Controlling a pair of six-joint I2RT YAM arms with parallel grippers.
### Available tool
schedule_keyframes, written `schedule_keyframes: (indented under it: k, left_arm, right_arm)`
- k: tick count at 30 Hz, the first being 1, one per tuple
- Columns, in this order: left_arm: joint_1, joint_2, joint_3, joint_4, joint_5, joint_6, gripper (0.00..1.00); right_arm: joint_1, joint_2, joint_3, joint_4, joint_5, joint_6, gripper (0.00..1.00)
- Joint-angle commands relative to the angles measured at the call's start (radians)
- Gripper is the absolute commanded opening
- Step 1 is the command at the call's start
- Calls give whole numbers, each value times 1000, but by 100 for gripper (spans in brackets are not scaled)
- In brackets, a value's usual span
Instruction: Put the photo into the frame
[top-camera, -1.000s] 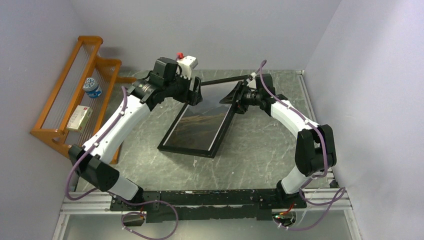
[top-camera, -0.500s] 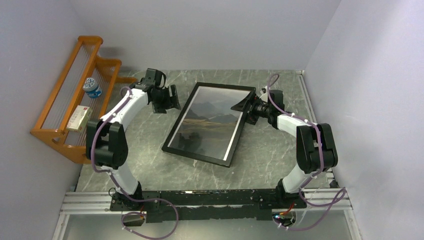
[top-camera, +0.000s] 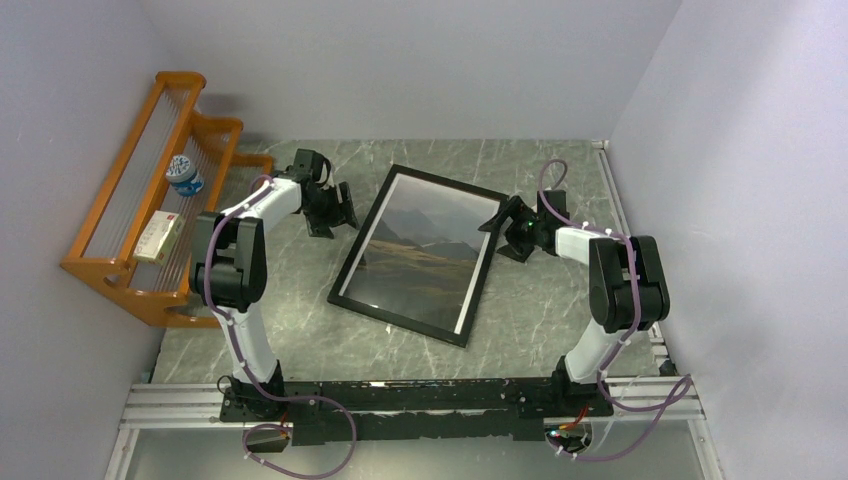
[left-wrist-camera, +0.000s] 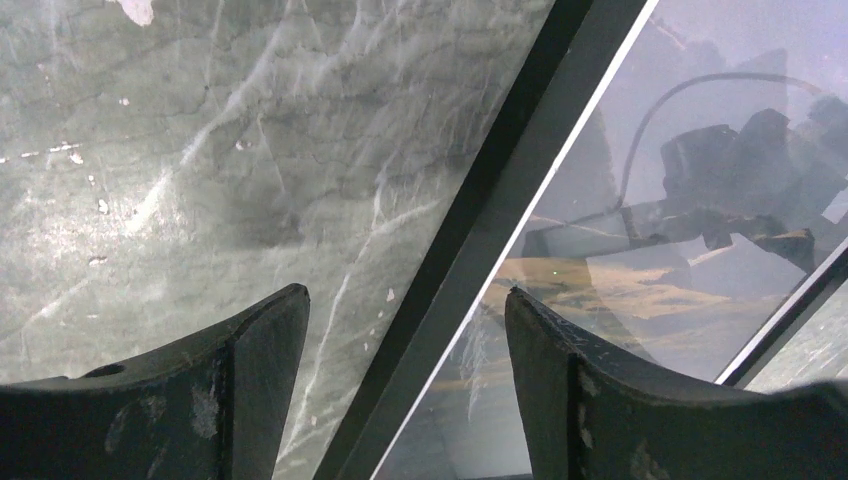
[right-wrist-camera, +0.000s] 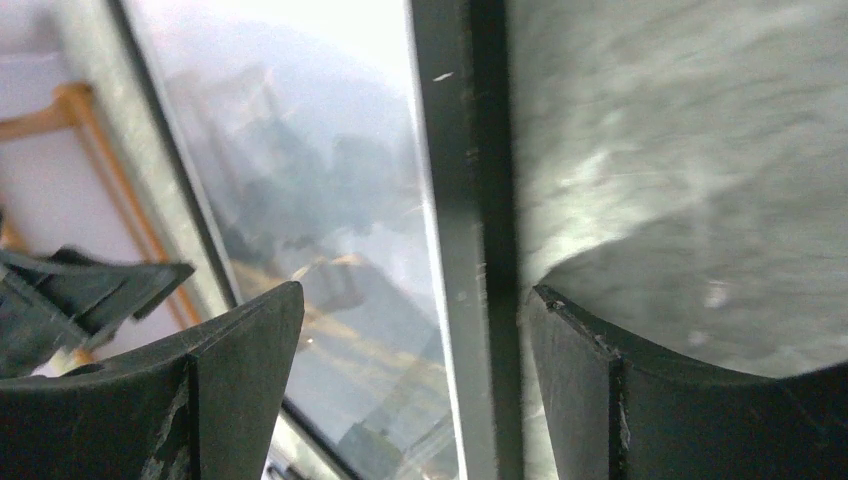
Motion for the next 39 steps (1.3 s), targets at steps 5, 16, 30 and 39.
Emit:
schedule_keyframes:
  k: [5, 16, 30, 39]
  left_arm:
    - [1, 30, -33, 103, -8, 14, 76]
    - [-3, 67, -89, 155, 146, -6, 54]
    - [-7, -46, -152, 74, -19, -31, 43]
    - [9, -234, -78, -58, -237, 11, 70]
  right_arm:
    - [-4, 49, 99, -137, 173, -31, 83]
    - [18, 215, 194, 13, -34, 33, 66]
    - [18, 386, 506, -19, -4, 7, 48]
    - [12, 85, 478, -346, 297, -93, 63]
